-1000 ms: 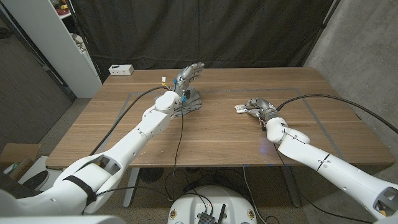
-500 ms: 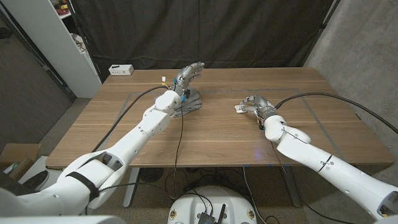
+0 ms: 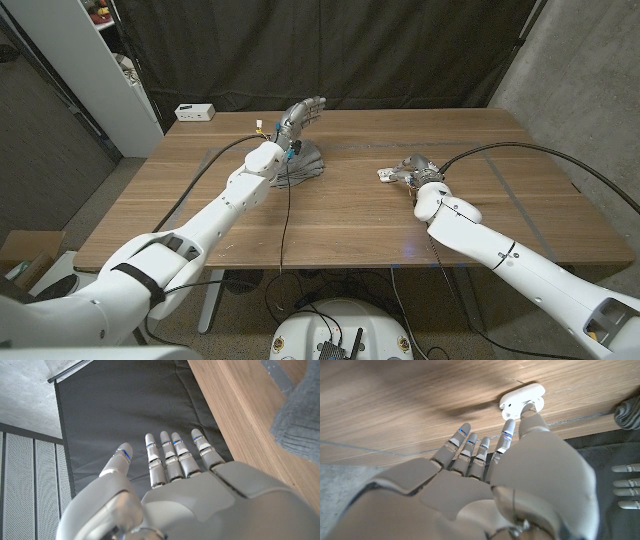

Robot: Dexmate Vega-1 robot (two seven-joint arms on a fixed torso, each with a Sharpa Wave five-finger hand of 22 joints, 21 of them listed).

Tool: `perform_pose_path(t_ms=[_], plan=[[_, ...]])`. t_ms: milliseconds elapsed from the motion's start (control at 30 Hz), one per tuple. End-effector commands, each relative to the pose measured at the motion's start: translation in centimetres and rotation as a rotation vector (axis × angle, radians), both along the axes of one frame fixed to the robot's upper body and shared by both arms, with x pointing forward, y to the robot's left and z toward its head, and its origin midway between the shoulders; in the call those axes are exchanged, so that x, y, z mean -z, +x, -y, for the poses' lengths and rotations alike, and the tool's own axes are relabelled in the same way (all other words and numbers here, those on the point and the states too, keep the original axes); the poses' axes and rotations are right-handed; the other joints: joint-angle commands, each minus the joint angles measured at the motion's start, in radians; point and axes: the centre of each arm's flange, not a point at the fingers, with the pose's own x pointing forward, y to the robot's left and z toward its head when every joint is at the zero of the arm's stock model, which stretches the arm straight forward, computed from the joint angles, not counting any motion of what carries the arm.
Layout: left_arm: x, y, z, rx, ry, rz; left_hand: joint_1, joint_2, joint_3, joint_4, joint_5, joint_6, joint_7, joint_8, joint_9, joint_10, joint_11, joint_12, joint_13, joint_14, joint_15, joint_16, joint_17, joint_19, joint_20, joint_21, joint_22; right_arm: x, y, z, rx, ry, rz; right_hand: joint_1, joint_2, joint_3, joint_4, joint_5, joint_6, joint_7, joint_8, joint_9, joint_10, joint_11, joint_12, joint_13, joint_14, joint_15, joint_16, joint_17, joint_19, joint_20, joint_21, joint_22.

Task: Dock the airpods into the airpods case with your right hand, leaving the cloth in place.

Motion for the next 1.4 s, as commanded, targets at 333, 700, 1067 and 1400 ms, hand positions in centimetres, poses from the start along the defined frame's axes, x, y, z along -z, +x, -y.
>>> perform_pose_path(t_ms=[333,700,1067,1400], plan=[[-1.3,1.5,-1.0,0.034,0.024,0.012,-0.002,-0.002,0.006,-0.005,0.007,0.011,-0.005,-0.003,0.003,0.011,-0.007,0.004,0.003,0.006,-0.006,0.002,0.0,0.0,-0.001,0.006,0.002,0.7,1.5,0.9,0.083,0.061,-0.018,-0.024,-0.001,-0.007,0.0,0.007,0.01,0.018,0.006,0.003,0.029,0.007,0.014,-0.001,0.031,-0.068,0.014,0.004,0.015,-0.001,0.007,0.004],[-1.3,1.5,-1.0,0.038,0.024,0.011,-0.003,-0.002,0.007,-0.005,0.007,0.012,-0.002,-0.003,0.003,0.011,-0.007,0.004,0.004,0.005,-0.007,0.002,0.0,-0.001,0.0,0.006,0.002,0.3,1.6,0.1,0.059,0.084,-0.007,-0.047,-0.004,-0.015,0.007,0.006,0.021,0.026,0.007,0.001,0.036,0.009,0.015,-0.002,0.039,-0.068,0.016,0.006,0.013,0.003,0.006,0.005],[-0.8,1.5,-1.0,0.039,0.026,0.0,-0.003,-0.003,0.007,-0.005,0.007,0.012,-0.002,-0.003,0.003,0.009,-0.004,0.003,0.005,0.004,-0.005,0.001,0.0,-0.002,-0.001,0.006,0.002,0.6,1.6,-0.3,0.046,0.089,-0.029,-0.071,-0.005,-0.022,0.013,0.004,0.018,0.031,0.003,-0.002,0.036,0.01,0.013,-0.004,0.041,-0.066,0.017,0.007,0.008,0.011,0.003,0.005],[-0.5,1.3,-1.1,0.04,0.02,-0.005,-0.004,-0.004,0.007,-0.005,0.007,0.013,-0.004,-0.003,0.003,0.009,-0.004,0.003,0.006,0.004,-0.006,0.001,0.0,-0.004,-0.001,0.005,0.001,1.1,2.0,-0.2,0.057,0.086,-0.063,-0.056,0.003,-0.013,0.0,0.007,0.037,0.028,0.011,0.001,0.052,0.005,0.019,-0.004,0.049,-0.071,0.02,0.006,0.016,0.01,0.006,0.005]])
